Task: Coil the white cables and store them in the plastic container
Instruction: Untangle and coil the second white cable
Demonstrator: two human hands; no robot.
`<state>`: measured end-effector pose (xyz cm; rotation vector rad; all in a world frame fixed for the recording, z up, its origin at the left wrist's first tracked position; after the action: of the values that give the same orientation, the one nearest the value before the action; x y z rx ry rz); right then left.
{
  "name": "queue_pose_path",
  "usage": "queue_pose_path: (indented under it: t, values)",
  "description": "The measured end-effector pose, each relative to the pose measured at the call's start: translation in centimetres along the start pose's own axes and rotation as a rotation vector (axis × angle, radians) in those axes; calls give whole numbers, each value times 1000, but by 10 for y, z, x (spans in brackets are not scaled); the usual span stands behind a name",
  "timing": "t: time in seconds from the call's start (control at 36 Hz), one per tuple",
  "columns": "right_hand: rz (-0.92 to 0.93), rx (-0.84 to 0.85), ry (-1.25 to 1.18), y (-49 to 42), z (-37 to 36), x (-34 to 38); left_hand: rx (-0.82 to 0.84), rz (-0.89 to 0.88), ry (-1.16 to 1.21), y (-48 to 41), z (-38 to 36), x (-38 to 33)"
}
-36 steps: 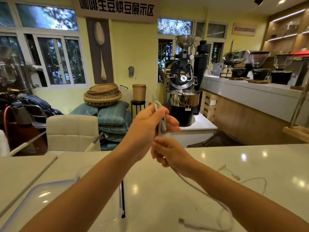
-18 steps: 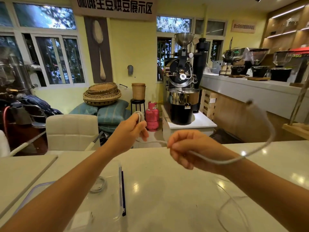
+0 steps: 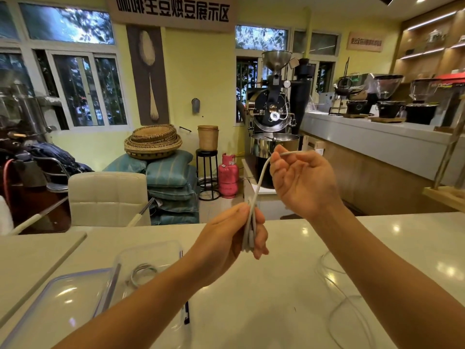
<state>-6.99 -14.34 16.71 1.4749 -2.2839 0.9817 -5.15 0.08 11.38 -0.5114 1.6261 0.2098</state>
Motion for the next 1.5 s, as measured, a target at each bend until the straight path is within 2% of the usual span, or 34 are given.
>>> queue_pose_path:
  t: [0.17, 0.28, 0.39, 0.47, 0.56, 0.64, 0.69, 0.72, 0.78, 0.94, 1.03, 1.17, 1.25, 1.39, 1.5]
  values:
    - [-70, -187, 49, -8, 20, -27, 81, 27, 7, 1, -5, -8]
    - [-243, -187, 216, -1, 34, -56, 99, -24, -65, -2, -6, -19]
    - [-279, -209, 199, 7, 35, -74, 14, -83, -99, -9, -3, -31]
    - [-398, -198, 264, 15, 36, -86, -6, -60, -210, -14, -2, -34]
    - [-462, -238, 526, 17, 44, -93, -7, -20, -310, -16, 0, -32]
    - [-489, -160, 989, 18, 38, -88, -6, 15, -350, -17, 4, -29]
    - [-454, -82, 1186, 18, 36, -83, -13, 20, -374, -17, 6, -30]
    - [-435, -19, 1205, 19, 37, -83, -20, 13, -383, -18, 7, -30]
    - [-417, 84, 1135, 22, 38, -84, -41, -9, -379, -20, 10, -33]
    - [-452, 153, 777, 30, 34, -90, -92, -48, -337, -28, 20, -40]
    - [-453, 90, 665, 35, 27, -94, -151, -89, -349, -34, 25, -40]
    - [-324, 4, 561, 39, 21, -95, -247, -128, -324, -42, 35, -39]
    - [-278, 55, 678, 41, 15, -91, -274, -127, -276, -45, 40, -38]
    - [-153, 225, 1053, 52, 7, -90, -347, -137, -311, -50, 52, -41]
    - [39, 323, 1315, 65, 2, -84, -451, -175, -505, -50, 63, -41]
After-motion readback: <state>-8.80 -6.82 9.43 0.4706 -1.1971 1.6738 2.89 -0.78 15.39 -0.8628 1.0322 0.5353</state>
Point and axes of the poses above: each hand's wrist, its own y-axis away from the middle knuckle, its own z-axis out of the back of the hand, x = y × z, the point moved 2 cm from there along -y, towards the middle knuckle, and after that the axes turned 11 degrees about z, right-handed, at the moved point
